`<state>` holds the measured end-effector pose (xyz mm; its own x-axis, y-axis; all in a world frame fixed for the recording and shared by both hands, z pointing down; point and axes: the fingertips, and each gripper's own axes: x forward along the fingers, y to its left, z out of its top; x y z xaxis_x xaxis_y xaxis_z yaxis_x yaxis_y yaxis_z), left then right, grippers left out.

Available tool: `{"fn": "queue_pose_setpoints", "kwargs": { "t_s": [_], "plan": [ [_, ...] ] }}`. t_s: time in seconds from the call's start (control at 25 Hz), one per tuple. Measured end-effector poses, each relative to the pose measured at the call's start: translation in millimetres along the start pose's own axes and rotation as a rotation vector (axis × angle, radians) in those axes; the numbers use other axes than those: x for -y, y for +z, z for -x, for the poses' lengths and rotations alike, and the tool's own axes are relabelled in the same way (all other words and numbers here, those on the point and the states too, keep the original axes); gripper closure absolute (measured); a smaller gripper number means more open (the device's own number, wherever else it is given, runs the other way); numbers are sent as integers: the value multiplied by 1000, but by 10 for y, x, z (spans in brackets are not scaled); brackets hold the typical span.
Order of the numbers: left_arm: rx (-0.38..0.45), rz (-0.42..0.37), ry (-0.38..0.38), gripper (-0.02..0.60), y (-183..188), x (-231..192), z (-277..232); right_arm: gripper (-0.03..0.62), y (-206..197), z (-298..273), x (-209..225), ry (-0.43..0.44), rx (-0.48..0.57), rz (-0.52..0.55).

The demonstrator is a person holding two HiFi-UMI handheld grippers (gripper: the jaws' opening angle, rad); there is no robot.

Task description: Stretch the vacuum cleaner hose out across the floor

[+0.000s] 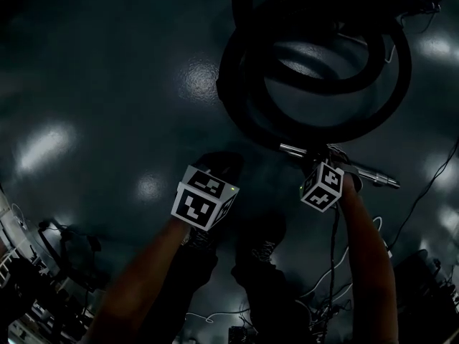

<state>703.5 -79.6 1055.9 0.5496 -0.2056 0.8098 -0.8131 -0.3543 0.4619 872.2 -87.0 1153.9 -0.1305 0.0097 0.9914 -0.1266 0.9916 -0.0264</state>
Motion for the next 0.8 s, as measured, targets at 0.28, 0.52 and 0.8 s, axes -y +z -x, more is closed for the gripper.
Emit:
{"fn": "queue_pose_setpoints", "kwargs": {
  "t_s": [0.28,0.52,0.8],
  "plan": [
    [-10,167,-140,466,-80,205,-38,424,193,292,-199,74,63,66],
    [79,387,-155,245,54,282,295,427,440,915,-442,103,153,71],
    [374,382,-174,247,1091,711,1285,439,816,2042,-681,116,230,38]
  ]
}}
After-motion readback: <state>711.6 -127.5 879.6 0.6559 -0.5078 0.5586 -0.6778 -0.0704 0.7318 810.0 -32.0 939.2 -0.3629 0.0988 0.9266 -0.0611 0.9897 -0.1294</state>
